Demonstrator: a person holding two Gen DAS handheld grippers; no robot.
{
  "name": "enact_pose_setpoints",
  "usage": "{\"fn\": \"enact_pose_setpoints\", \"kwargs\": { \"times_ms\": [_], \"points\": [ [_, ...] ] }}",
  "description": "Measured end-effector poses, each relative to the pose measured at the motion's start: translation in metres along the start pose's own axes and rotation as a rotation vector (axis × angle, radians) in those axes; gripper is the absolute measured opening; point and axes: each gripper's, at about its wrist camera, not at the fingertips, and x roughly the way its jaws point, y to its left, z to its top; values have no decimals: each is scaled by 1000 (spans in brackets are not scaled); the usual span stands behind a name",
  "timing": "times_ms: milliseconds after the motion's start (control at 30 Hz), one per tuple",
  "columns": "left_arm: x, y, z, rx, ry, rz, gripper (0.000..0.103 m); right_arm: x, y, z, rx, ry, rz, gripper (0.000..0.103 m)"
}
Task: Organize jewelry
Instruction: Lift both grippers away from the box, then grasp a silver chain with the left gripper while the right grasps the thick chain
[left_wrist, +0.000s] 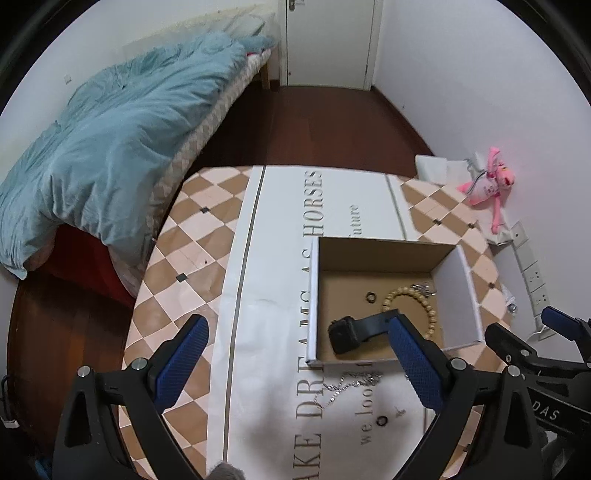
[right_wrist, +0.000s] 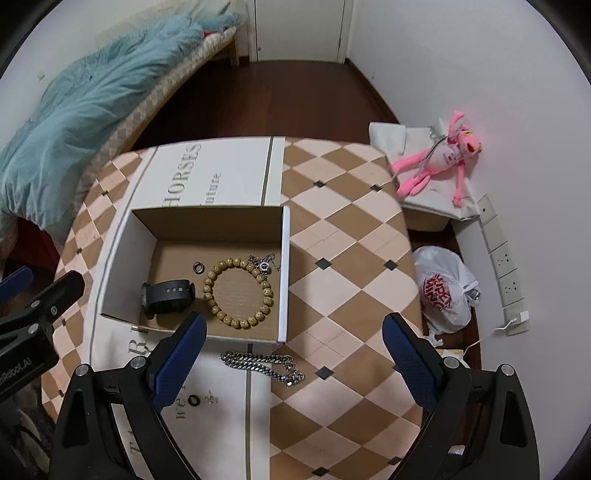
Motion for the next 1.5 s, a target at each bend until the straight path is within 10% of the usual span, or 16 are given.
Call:
{"fn": "enact_pose_setpoints", "kwargs": {
  "times_ms": [467, 900, 1367, 1500],
  "points": [
    [-67, -5, -14, -4, -107, 25, 99, -77, -9, -20, 49, -137, 26, 97],
    [5, 7, -67, -23, 20, 113, 99, 30, -37, -74, 147, 72, 57, 96],
    [65, 26, -88, -31, 149, 160, 99, 99, -21, -76, 143, 103, 59, 59],
    [71, 26, -89, -14, 168, 119, 99, 99, -18, -76, 133, 99, 76, 8]
  ]
}}
